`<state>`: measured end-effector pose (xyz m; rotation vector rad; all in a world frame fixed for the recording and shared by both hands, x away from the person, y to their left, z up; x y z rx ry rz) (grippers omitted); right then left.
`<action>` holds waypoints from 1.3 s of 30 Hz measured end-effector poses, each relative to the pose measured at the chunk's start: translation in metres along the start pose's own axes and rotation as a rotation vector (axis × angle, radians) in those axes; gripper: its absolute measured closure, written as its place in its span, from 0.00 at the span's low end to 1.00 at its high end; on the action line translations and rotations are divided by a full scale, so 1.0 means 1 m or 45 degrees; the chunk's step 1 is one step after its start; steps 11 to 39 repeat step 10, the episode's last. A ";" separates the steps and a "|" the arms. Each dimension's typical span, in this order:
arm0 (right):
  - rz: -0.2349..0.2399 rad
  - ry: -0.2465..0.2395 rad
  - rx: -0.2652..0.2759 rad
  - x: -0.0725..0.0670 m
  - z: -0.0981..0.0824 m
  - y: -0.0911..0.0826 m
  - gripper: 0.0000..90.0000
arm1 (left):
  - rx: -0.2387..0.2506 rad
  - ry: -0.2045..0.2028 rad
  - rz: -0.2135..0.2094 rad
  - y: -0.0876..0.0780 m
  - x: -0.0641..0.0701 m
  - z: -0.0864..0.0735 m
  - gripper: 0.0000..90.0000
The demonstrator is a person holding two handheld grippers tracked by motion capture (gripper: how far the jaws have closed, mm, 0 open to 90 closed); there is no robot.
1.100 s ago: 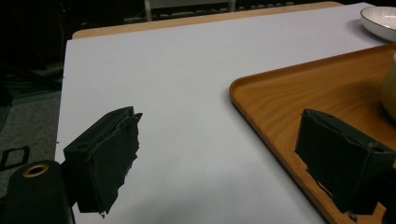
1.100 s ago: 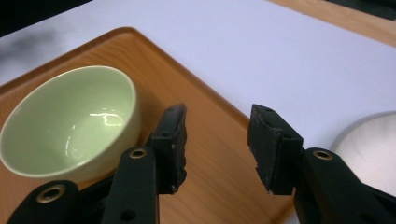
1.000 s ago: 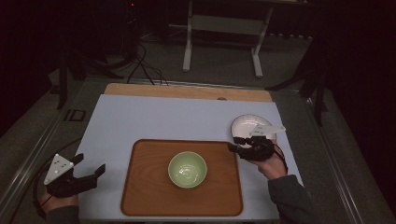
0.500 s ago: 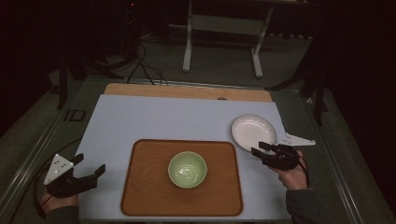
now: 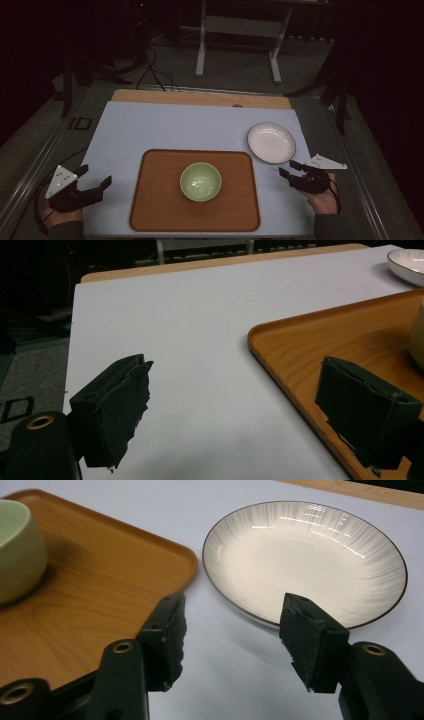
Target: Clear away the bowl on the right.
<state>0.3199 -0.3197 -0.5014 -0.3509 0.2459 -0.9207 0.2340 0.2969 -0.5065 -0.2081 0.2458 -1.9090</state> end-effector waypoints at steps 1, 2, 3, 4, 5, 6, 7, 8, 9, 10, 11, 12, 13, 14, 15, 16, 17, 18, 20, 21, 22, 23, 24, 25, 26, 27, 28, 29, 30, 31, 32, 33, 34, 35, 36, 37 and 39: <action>-0.002 0.002 0.011 0.001 0.000 -0.002 0.47 | 0.000 0.000 0.000 0.000 0.000 0.000 0.15; -0.002 0.006 0.013 0.001 0.000 -0.002 0.47 | 0.000 -0.001 0.001 0.000 0.000 0.000 0.15; 0.000 0.010 0.016 0.002 -0.001 -0.003 0.47 | 0.000 -0.001 0.002 0.000 0.000 0.000 0.15; -0.006 0.010 0.024 0.002 -0.001 -0.004 0.47 | 0.000 -0.001 0.002 0.000 0.000 0.000 0.15; -0.005 0.010 0.026 0.002 -0.001 -0.004 0.46 | 0.000 -0.001 0.003 0.000 0.000 0.000 0.15; -0.003 0.010 0.029 0.003 -0.001 -0.004 0.46 | 0.000 0.000 0.004 0.000 0.000 0.000 0.15; -0.003 0.007 0.030 0.003 -0.001 -0.005 0.46 | 0.000 -0.001 0.003 0.000 0.000 0.000 0.15; -0.005 0.005 0.031 0.003 -0.001 -0.005 0.46 | 0.000 -0.001 0.003 0.000 0.000 0.000 0.15; -0.004 0.005 0.032 0.002 -0.002 -0.005 0.45 | 0.000 0.000 0.003 0.000 0.000 0.000 0.15; -0.005 0.002 0.033 0.002 -0.001 -0.005 0.45 | 0.001 0.000 0.004 0.000 0.000 0.000 0.15; -0.005 0.002 0.033 0.002 -0.001 -0.005 0.45 | 0.001 0.000 0.004 0.000 0.000 0.000 0.15; -0.005 0.002 0.033 0.002 -0.001 -0.005 0.45 | 0.001 0.000 0.004 0.000 0.000 0.000 0.15; -0.005 0.002 0.033 0.002 -0.001 -0.005 0.45 | 0.001 0.000 0.004 0.000 0.000 0.000 0.15; -0.005 0.002 0.033 0.002 -0.001 -0.005 0.45 | 0.001 0.000 0.004 0.000 0.000 0.000 0.15; -0.005 0.002 0.033 0.002 -0.001 -0.005 0.45 | 0.001 0.000 0.004 0.000 0.000 0.000 0.15; -0.005 0.002 0.033 0.002 -0.001 -0.005 0.45 | 0.001 0.000 0.004 0.000 0.000 0.000 0.15; -0.005 0.002 0.033 0.002 -0.001 -0.005 0.45 | 0.001 0.000 0.004 0.000 0.000 0.000 0.15; -0.005 0.002 0.033 0.002 -0.001 -0.005 0.45 | 0.001 0.000 0.004 0.000 0.000 0.000 0.15; -0.005 0.002 0.033 0.002 -0.001 -0.005 0.45 | 0.001 0.000 0.004 0.000 0.000 0.000 0.15; -0.005 0.002 0.033 0.002 -0.001 -0.005 0.45 | 0.001 0.000 0.004 0.000 0.000 0.000 0.15; -0.005 0.002 0.033 0.002 -0.001 -0.005 0.45 | 0.001 0.000 0.004 0.000 0.000 0.000 0.15; -0.005 0.002 0.033 0.002 -0.001 -0.005 0.45 | 0.001 0.000 0.004 0.000 0.000 0.000 0.15; -0.005 0.002 0.033 0.002 -0.001 -0.005 0.45 | 0.001 0.000 0.004 0.000 0.000 0.000 0.15; -0.005 0.002 0.033 0.002 -0.001 -0.005 0.45 | 0.001 0.000 0.004 0.000 0.000 0.000 0.15; -0.005 0.002 0.033 0.002 -0.001 -0.005 0.45 | 0.001 0.000 0.004 0.000 0.000 0.000 0.15; -0.005 0.002 0.033 0.002 -0.001 -0.005 0.45 | 0.001 0.000 0.004 0.000 0.000 0.000 0.15; -0.005 0.002 0.033 0.002 -0.001 -0.005 0.45 | 0.001 0.000 0.004 0.000 0.000 0.000 0.15; -0.005 0.002 0.033 0.002 -0.001 -0.005 0.45 | 0.001 0.000 0.004 0.000 0.000 0.000 0.15; -0.005 0.002 0.033 0.002 -0.001 -0.005 0.45 | 0.001 0.000 0.004 0.000 0.000 0.000 0.15; -0.005 0.002 0.033 0.002 -0.001 -0.005 0.45 | 0.001 0.000 0.004 0.000 0.000 0.000 0.15; -0.005 0.002 0.033 0.002 -0.001 -0.005 0.45 | 0.001 0.000 0.004 0.000 0.000 0.000 0.15; -0.005 0.002 0.033 0.002 -0.001 -0.005 0.45 | 0.001 0.000 0.004 0.000 0.000 0.000 0.15; -0.005 0.002 0.033 0.002 -0.001 -0.005 0.45 | 0.001 0.000 0.004 0.000 0.000 0.000 0.15; -0.005 0.002 0.033 0.002 -0.001 -0.005 0.45 | 0.001 0.000 0.004 0.000 0.000 0.000 0.15; -0.005 0.002 0.033 0.002 -0.001 -0.005 0.45 | 0.001 0.000 0.004 0.000 0.000 0.000 0.15; -0.005 0.002 0.033 0.002 -0.001 -0.005 0.45 | 0.001 0.000 0.004 0.000 0.000 0.000 0.15; -0.005 0.002 0.033 0.002 -0.001 -0.005 0.45 | 0.001 0.000 0.004 0.000 0.000 0.000 0.15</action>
Point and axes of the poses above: each handheld gripper's, and its own axes: y roughly forward along the jaws, z roughly out of its top, x roughly to its right, the point moved 4 cm from there along y, roughly forward along the jaws, and after that the axes turned 10 degrees about x, right-handed, at the moved point
